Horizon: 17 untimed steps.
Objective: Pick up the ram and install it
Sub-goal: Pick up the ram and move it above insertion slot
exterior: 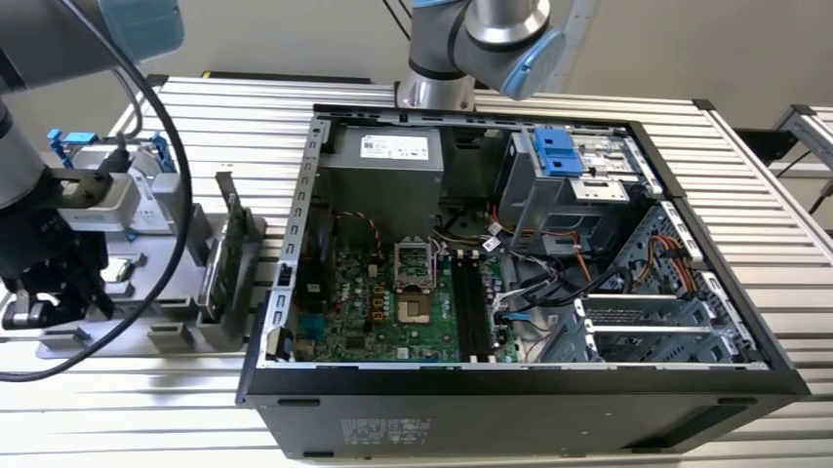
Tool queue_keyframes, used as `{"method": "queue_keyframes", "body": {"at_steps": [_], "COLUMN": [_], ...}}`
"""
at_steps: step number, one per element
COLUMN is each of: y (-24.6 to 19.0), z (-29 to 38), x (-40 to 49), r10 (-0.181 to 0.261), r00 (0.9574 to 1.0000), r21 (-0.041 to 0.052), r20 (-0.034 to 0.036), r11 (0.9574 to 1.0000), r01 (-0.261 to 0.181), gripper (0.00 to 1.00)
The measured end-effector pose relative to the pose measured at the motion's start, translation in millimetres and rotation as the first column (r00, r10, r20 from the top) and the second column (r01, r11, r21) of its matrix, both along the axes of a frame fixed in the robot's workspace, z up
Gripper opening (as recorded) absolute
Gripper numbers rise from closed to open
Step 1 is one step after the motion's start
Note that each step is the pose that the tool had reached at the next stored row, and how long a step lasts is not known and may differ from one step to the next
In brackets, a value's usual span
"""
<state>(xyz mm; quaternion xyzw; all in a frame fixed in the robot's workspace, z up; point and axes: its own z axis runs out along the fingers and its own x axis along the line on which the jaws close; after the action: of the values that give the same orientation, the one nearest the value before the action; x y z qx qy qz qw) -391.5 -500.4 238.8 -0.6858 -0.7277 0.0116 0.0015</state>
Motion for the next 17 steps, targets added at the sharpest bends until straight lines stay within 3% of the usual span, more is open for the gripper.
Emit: {"method": "queue_keyframes", "body": {"at_steps": [17], "y": [0.0], "z": [14.0], "x": [0.0], "r10": [0.0], "r00": [1.0], "r21": [-0.0001], "r20": [-0.0002], "r11": [1.0], "r01": [0.0], "gripper": [0.0]}}
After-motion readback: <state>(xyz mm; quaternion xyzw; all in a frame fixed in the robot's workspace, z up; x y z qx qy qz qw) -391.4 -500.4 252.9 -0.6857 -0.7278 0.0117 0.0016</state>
